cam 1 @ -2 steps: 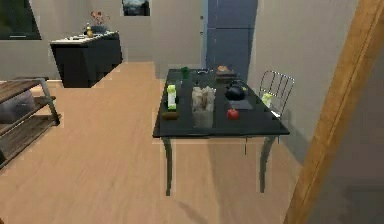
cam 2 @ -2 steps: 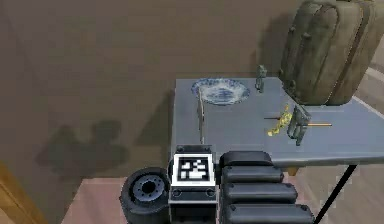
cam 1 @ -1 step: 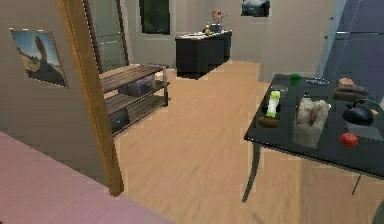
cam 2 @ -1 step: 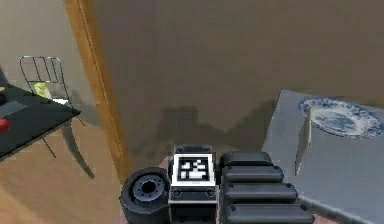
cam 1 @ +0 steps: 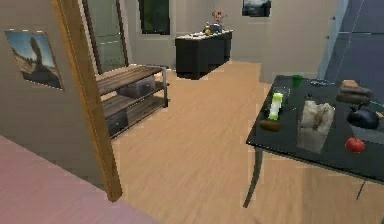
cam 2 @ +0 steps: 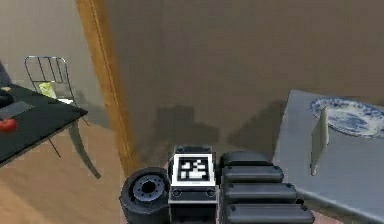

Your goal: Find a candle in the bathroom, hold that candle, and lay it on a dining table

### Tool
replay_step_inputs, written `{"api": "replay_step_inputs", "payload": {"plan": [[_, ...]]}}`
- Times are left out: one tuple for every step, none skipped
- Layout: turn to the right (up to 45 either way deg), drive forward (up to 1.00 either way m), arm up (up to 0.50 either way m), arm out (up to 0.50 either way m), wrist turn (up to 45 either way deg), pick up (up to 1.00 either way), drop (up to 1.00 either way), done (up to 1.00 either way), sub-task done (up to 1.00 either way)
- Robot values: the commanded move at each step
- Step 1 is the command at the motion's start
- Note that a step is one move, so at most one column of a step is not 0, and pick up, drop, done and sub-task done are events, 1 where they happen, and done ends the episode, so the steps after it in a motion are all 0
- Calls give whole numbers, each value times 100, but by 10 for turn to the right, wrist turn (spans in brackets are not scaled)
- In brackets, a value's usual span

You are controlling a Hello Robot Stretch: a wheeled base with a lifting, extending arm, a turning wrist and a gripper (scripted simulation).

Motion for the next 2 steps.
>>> {"api": "replay_step_inputs", "payload": {"plan": [[-60, 0, 0, 0, 0, 0, 0, 0, 0], [0, 100, 0, 0, 0, 0, 0, 0, 0]]}}
